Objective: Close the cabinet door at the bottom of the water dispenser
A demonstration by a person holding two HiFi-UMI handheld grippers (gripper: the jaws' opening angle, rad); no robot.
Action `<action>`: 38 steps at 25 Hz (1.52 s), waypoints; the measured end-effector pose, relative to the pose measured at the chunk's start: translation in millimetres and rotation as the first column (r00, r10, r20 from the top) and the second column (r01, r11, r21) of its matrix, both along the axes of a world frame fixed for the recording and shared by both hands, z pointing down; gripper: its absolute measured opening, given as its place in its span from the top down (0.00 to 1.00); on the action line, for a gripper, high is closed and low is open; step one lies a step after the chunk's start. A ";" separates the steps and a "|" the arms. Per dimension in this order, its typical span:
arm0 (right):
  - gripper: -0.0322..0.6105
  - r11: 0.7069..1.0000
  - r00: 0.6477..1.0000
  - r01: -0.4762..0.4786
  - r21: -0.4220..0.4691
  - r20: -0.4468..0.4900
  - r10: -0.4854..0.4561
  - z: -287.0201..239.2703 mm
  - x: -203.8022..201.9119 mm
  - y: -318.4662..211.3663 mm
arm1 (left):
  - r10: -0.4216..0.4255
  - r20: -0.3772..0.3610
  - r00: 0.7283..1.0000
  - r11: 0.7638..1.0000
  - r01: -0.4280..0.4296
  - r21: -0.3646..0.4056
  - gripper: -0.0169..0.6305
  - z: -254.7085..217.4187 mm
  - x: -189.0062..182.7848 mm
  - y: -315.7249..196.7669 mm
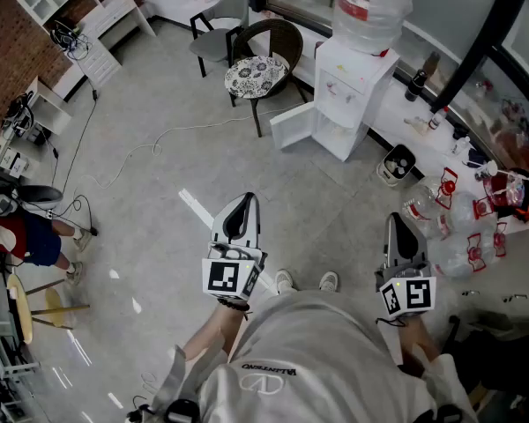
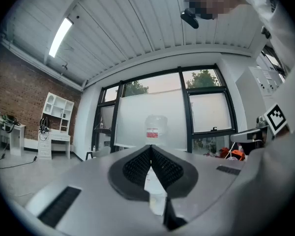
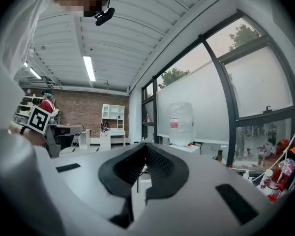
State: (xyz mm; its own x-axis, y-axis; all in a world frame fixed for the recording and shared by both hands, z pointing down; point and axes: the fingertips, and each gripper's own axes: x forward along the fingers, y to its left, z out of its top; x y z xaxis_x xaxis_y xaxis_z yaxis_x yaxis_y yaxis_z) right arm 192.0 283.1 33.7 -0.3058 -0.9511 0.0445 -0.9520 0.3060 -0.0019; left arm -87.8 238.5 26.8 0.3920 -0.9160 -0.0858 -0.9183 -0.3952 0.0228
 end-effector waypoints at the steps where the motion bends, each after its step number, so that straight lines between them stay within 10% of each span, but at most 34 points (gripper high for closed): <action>1: 0.93 1.000 1.000 0.002 -0.001 0.000 -0.002 0.6 -0.6 0.4 | 0.001 -0.001 1.000 1.000 -0.001 0.002 0.96 0.1 -0.4 0.6; 38: 0.92 0.998 0.998 0.060 -0.011 -0.019 -0.060 12.9 -111.7 -23.0 | -0.012 -0.031 0.999 0.998 0.010 -0.068 0.96 31.0 -99.2 -8.3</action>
State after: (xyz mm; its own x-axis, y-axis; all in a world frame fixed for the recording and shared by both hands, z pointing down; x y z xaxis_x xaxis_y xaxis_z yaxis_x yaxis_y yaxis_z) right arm 80.4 260.1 46.6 -0.3614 -0.9304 0.0608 -0.9318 0.3628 0.0133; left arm -187.1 230.2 57.8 0.3800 -0.9243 -0.0355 -0.9210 -0.3816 0.0783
